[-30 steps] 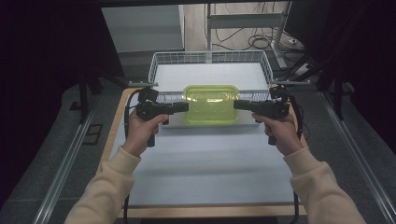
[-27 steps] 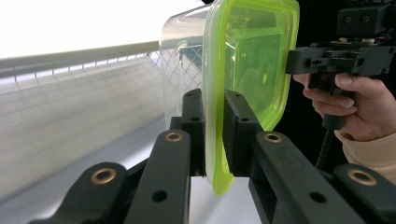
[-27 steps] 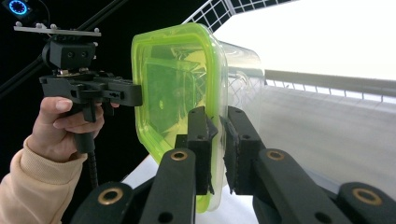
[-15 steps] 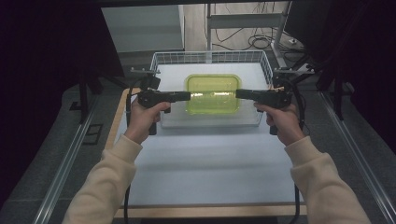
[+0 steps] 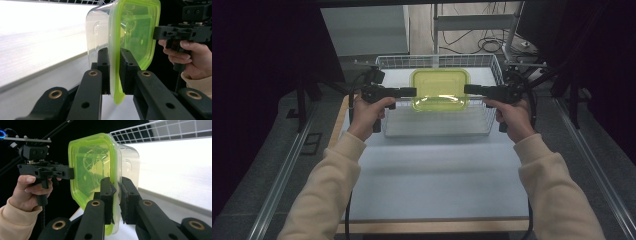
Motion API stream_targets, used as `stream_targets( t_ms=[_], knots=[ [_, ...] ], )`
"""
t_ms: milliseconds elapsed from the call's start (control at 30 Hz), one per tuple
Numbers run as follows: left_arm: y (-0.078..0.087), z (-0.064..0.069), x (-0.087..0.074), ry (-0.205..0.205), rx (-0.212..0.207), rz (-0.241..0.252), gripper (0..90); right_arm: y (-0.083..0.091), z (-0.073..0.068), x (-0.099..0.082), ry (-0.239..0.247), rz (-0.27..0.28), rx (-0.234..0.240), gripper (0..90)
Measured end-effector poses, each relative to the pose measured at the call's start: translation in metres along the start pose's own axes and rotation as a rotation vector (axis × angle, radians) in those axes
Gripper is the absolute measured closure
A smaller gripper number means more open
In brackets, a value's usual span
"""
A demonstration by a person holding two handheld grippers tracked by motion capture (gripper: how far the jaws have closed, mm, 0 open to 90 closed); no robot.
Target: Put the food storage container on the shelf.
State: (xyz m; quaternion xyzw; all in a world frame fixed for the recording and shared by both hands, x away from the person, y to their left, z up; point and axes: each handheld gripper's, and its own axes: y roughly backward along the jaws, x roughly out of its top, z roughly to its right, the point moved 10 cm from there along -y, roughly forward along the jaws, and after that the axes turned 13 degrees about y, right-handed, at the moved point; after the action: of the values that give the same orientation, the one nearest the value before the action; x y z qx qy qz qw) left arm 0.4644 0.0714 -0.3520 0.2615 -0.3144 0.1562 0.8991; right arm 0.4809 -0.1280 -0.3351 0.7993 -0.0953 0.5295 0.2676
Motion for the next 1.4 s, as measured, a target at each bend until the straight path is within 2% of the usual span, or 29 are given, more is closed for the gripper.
stream_targets(
  t_ms=[300, 633, 933, 1100, 1167, 1400],
  knots=[
    [-0.007, -0.012, 0.015, 0.019, -0.012, 0.01, 80.7, -0.011, 0.013, 0.014, 0.009, -0.011, -0.025, 81.2],
    [-0.014, -0.023, 0.026, 0.037, 0.006, 0.009, 80.6, -0.022, 0.028, 0.021, -0.007, -0.016, -0.043, 81.0],
    [-0.023, -0.029, 0.036, 0.056, 0.036, 0.013, 80.5, -0.033, 0.047, 0.023, -0.046, -0.021, -0.07, 80.5],
    [-0.03, -0.037, 0.04, 0.075, 0.058, 0.008, 80.5, -0.038, 0.054, 0.022, -0.068, -0.026, -0.082, 80.3],
    [-0.033, -0.04, 0.04, 0.081, 0.067, 0.006, 80.4, -0.042, 0.06, 0.018, -0.082, -0.044, -0.097, 80.0],
    [-0.04, -0.046, 0.043, 0.116, 0.066, 0.016, 78.3, -0.047, 0.068, 0.018, -0.107, -0.039, -0.108, 79.0]
  ],
)
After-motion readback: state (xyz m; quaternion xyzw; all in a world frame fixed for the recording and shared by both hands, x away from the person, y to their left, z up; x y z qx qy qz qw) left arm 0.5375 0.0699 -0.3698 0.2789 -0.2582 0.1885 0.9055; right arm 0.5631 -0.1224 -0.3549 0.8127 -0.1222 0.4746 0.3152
